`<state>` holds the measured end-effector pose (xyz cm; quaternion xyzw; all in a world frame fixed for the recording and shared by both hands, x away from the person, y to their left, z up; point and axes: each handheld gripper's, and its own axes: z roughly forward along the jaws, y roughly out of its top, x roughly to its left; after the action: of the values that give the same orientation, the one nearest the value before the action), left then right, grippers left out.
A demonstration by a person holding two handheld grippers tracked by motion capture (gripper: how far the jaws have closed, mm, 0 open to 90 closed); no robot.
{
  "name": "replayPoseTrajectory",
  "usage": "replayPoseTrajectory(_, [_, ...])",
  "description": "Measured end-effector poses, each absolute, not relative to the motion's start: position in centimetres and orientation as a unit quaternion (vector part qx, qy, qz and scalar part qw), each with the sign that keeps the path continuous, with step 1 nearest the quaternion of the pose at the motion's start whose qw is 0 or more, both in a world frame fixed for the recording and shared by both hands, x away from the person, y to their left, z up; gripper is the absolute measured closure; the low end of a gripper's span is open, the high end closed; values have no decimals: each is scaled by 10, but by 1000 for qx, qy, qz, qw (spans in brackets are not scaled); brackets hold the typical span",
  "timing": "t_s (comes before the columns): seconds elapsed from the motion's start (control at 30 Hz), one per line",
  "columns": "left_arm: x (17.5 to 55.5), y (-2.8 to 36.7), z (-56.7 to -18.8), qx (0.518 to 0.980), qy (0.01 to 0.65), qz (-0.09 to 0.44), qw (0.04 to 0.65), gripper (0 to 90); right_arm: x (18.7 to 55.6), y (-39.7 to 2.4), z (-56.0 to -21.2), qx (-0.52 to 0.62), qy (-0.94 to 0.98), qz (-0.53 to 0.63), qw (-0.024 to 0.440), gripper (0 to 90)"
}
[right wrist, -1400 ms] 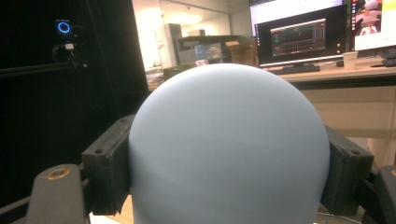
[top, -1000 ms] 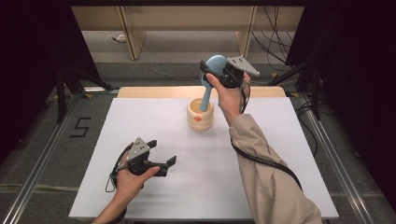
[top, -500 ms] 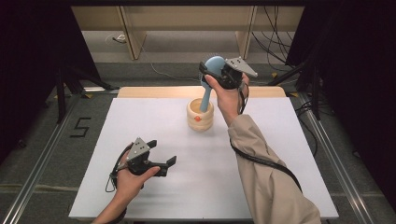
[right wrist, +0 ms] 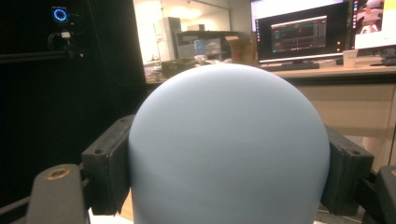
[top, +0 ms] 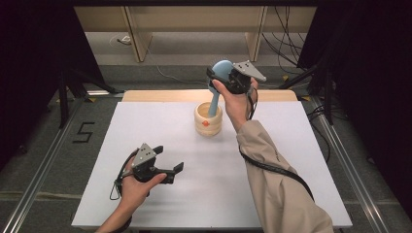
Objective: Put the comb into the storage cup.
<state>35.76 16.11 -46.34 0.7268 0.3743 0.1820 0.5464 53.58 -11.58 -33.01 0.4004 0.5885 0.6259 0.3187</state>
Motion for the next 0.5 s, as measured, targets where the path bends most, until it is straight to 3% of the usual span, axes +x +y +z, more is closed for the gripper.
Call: replayPoseTrajectory(0.5, [358,161,-463,727,374,182,546,0,535,-114,-334,398,591,623,321,208])
